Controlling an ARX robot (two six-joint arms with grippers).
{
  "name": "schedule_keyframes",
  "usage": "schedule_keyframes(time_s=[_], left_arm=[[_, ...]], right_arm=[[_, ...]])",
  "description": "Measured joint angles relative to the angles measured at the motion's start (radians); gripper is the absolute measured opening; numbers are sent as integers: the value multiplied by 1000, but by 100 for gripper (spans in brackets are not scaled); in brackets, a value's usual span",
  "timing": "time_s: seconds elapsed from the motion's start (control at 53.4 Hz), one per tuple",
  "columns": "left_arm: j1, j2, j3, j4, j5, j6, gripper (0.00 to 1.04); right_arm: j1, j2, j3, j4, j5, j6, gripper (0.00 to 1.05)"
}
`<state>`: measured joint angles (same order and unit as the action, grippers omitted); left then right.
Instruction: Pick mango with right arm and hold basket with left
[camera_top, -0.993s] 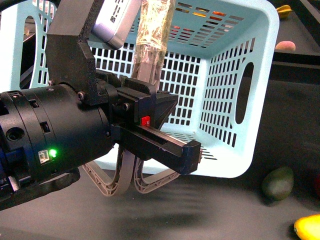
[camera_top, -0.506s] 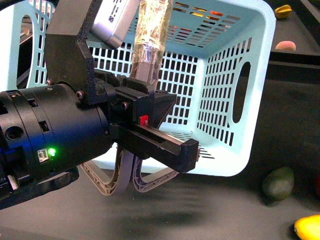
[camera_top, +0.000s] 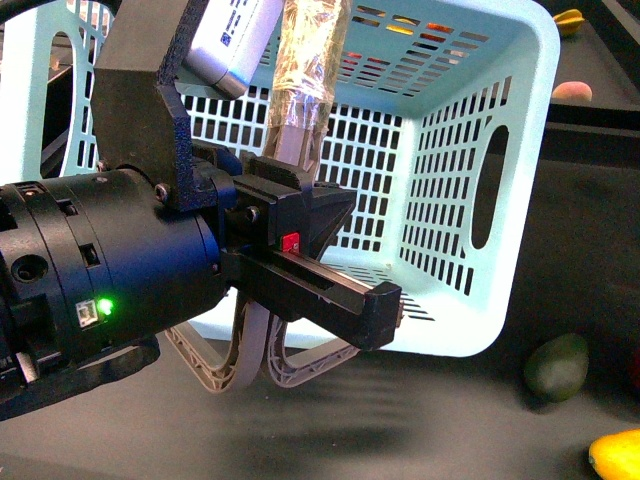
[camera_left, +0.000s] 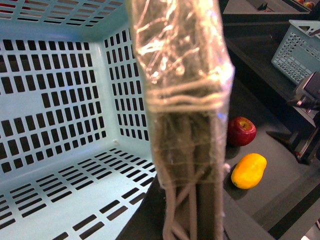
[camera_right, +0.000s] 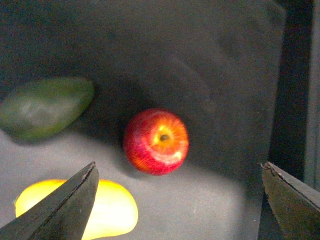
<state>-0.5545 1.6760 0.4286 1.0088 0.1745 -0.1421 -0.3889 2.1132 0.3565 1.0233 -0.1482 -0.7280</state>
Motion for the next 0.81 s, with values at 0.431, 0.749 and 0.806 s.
schedule_keyframes(time_s=[0.431, 0.749, 0.806], left_arm=[[0, 0, 0, 0, 0, 0, 9], [0, 0, 0, 0, 0, 0, 9], [0, 0, 0, 0, 0, 0, 9]], right_arm=[[23, 311, 127, -203, -63, -310, 97], [29, 450, 230, -185, -48, -344, 97], [27, 463, 245, -186, -48, -345, 97]])
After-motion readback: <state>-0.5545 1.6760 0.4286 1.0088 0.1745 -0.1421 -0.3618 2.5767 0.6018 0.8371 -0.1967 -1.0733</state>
